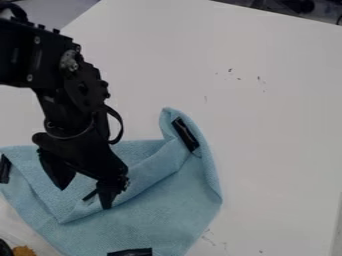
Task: Unfold the cloth from bottom right to top left
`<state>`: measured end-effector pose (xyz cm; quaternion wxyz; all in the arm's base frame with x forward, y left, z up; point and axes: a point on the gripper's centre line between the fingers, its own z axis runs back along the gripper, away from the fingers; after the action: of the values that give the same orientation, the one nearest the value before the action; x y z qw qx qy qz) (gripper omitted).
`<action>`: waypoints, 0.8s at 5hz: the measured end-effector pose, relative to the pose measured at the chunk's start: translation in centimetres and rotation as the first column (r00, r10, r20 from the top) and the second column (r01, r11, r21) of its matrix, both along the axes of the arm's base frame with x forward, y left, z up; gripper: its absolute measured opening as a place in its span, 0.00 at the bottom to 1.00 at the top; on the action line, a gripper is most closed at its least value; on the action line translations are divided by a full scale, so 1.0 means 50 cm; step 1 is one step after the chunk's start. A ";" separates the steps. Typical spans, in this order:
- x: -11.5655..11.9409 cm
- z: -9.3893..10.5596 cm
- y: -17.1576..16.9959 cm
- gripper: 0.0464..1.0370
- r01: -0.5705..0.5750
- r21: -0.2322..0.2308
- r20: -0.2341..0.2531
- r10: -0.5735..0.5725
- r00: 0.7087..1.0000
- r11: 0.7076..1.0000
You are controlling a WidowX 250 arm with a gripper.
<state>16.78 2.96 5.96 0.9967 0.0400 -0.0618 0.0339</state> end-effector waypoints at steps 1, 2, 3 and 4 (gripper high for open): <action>-0.002 -0.004 0.000 0.96 0.000 -0.001 -0.011 0.000 1.000 1.000; 0.017 -0.013 0.004 0.96 0.038 0.010 -0.011 -0.038 0.999 0.999; 0.042 -0.025 0.011 0.96 0.065 0.001 0.020 -0.065 0.998 0.998; 0.062 -0.051 0.027 0.96 0.083 -0.016 0.037 -0.082 0.996 0.996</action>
<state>19.88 4.32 3.42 0.9963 0.0282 -0.0812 -0.0061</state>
